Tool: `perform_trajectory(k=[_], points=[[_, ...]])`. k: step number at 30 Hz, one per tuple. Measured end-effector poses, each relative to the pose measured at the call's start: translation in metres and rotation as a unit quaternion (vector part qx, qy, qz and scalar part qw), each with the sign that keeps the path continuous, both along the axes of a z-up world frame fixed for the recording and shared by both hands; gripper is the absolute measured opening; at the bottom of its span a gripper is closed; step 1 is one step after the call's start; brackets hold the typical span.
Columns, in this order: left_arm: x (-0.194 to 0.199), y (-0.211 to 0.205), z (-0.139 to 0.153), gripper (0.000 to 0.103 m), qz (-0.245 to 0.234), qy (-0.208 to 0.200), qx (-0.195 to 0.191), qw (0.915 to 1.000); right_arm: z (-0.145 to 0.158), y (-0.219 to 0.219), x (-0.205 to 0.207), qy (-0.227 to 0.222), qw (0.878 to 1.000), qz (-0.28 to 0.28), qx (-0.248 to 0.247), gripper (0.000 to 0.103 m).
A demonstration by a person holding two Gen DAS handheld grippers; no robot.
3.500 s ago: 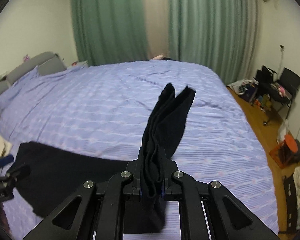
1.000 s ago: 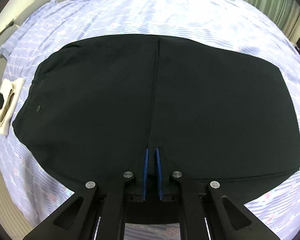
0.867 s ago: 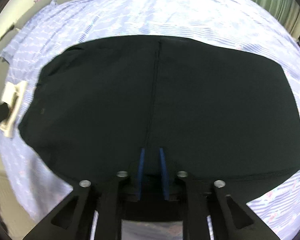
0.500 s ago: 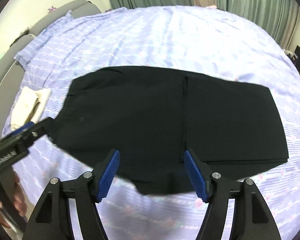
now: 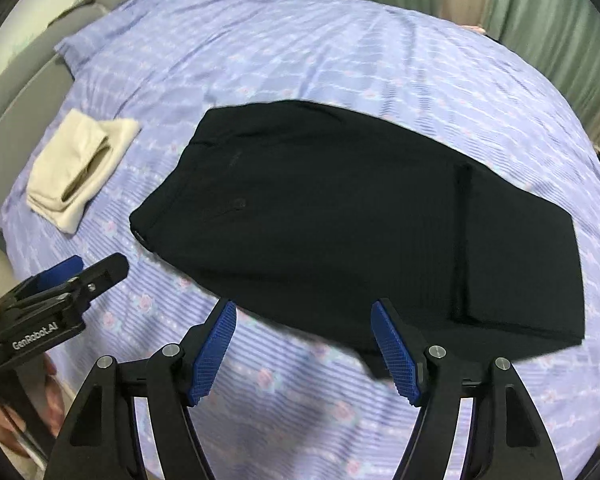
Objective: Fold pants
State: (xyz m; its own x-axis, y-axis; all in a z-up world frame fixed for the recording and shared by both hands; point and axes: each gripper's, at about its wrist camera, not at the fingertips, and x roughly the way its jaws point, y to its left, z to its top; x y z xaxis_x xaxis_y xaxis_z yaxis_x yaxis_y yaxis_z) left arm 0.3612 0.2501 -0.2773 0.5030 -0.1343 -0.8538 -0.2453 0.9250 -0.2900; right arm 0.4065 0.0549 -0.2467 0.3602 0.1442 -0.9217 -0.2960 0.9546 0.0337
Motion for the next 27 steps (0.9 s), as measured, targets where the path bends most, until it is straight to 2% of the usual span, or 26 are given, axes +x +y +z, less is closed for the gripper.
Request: perform_trajectory(k=[3, 10, 14, 19, 20, 21, 24, 27], points=[[0.012, 0.011, -0.022, 0.097, 0.012, 0.007, -0.034, 0.9993, -0.015, 0.020, 0.014, 0.011, 1.000, 0.017, -0.007, 0.071], [0.039, 0.024, -0.064, 0.097, 0.046, 0.018, -0.107, 0.9930, -0.027, 0.037, 0.041, 0.018, 0.999, 0.032, -0.005, 0.071], [0.055, 0.021, -0.081, 0.096, 0.057, 0.032, -0.113, 0.9914, -0.032, 0.039, 0.057, 0.019, 1.000, 0.024, -0.004, 0.071], [0.079, 0.005, -0.087, 0.096, 0.032, 0.043, -0.078, 0.9955, -0.035, 0.033, 0.068, 0.023, 1.000, 0.003, 0.003, 0.071], [0.081, 0.004, -0.087, 0.094, 0.030, 0.045, -0.080, 0.9953, -0.035, 0.031, 0.069, 0.024, 1.000, -0.001, 0.006, 0.071], [0.081, 0.004, -0.084, 0.087, 0.032, 0.043, -0.084, 0.9950, -0.034, 0.028, 0.068, 0.024, 1.000, -0.005, 0.010, 0.071], [0.070, 0.010, -0.059, 0.070, 0.050, -0.001, -0.124, 0.9910, -0.030, 0.021, 0.065, 0.023, 0.999, -0.011, 0.019, 0.071], [0.064, 0.014, -0.039, 0.069, 0.054, -0.049, -0.172, 0.9824, -0.028, 0.014, 0.062, 0.022, 0.999, -0.022, 0.032, 0.071]])
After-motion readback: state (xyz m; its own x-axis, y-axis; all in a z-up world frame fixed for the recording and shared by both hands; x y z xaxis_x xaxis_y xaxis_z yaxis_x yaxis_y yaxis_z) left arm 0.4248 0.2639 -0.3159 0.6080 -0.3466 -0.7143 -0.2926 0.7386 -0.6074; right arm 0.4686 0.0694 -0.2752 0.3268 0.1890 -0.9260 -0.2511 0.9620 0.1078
